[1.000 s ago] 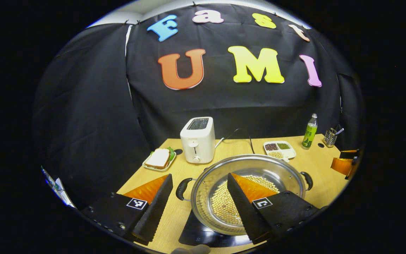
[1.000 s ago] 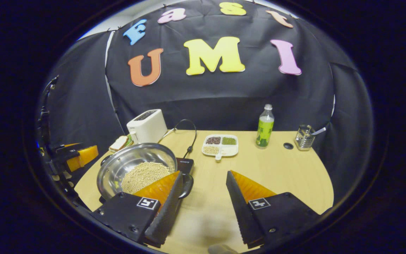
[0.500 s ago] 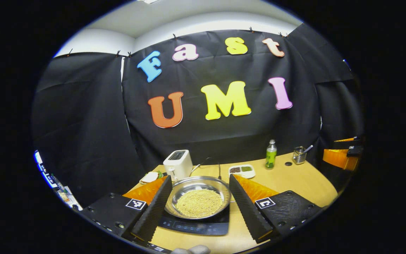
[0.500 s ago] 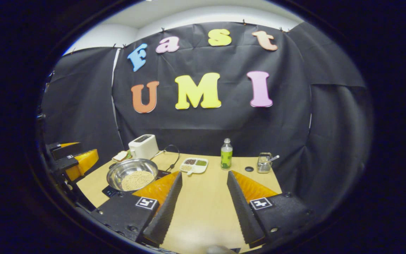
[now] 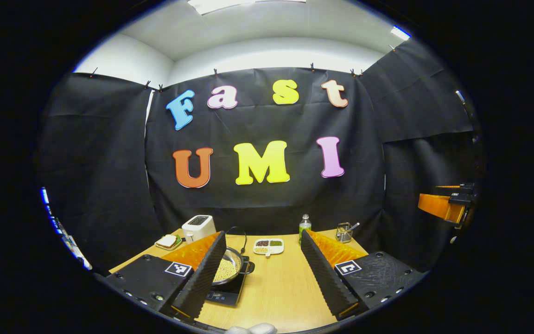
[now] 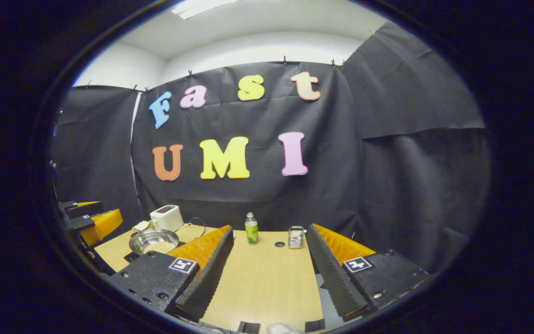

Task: First push the handle of the pot to place it horizontally, then grasp the pot with both hands and set it on the induction cooktop.

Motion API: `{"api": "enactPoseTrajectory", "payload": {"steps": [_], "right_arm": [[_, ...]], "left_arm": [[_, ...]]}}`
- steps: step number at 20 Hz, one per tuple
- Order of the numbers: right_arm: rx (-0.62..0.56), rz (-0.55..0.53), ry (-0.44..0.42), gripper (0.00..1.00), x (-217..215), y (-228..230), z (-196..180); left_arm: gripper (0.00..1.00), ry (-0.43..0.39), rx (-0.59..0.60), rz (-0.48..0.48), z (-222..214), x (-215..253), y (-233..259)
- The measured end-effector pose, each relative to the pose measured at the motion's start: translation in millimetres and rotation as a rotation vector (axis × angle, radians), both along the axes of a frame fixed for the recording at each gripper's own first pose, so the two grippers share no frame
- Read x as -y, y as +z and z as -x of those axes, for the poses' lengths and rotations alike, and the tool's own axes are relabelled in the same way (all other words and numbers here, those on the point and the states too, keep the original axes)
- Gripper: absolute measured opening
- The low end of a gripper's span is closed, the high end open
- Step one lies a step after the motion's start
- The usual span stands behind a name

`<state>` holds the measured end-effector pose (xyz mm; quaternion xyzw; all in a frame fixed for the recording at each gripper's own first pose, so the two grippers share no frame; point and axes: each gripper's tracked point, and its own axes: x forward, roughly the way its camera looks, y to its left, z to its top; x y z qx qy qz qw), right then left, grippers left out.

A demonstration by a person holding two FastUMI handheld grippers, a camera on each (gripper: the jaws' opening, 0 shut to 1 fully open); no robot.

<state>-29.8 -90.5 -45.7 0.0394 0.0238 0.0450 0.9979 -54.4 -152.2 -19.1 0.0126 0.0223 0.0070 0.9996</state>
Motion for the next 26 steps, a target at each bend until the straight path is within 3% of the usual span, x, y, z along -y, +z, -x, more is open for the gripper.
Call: {"api": "enactPoseTrajectory", "payload": {"steps": [1, 10, 11, 13, 16, 17, 20, 26], "right_arm": [[0.006, 0.004, -0.007, 0.96, 6.1, 1.0, 7.3], [0.028, -0.023, -0.051, 0.96, 37.1, 8.4, 44.3], [0.031, -0.027, -0.053, 1.0, 37.3, 9.6, 45.9], [0.023, -0.043, -0.039, 0.96, 33.1, 8.7, 47.1], [0.017, -0.05, -0.027, 1.0, 30.0, 9.1, 48.5], [0.019, -0.046, -0.024, 0.96, 29.4, 9.9, 48.3], [0.02, -0.041, -0.018, 1.0, 27.8, 9.4, 49.9], [0.021, -0.048, -0.017, 0.96, 23.2, 11.7, 55.3]], "left_arm": [[0.96, -0.008, 0.008, 0.002, 6.4, 5.8, 3.9], [0.96, -0.039, 0.048, 0.008, 41.1, 17.9, 36.9], [0.96, -0.04, 0.047, 0.01, 41.9, 16.9, 35.8], [0.96, -0.038, 0.048, 0.02, 44.4, 16.5, 36.3], [0.96, -0.028, 0.052, 0.025, 48.7, 15.7, 36.9], [0.96, -0.025, 0.055, 0.025, 49.8, 14.6, 38.4], [0.96, -0.022, 0.061, 0.029, 53.0, 12.5, 38.0], [0.96, -0.029, 0.059, 0.035, 56.3, 8.6, 39.9]]}}
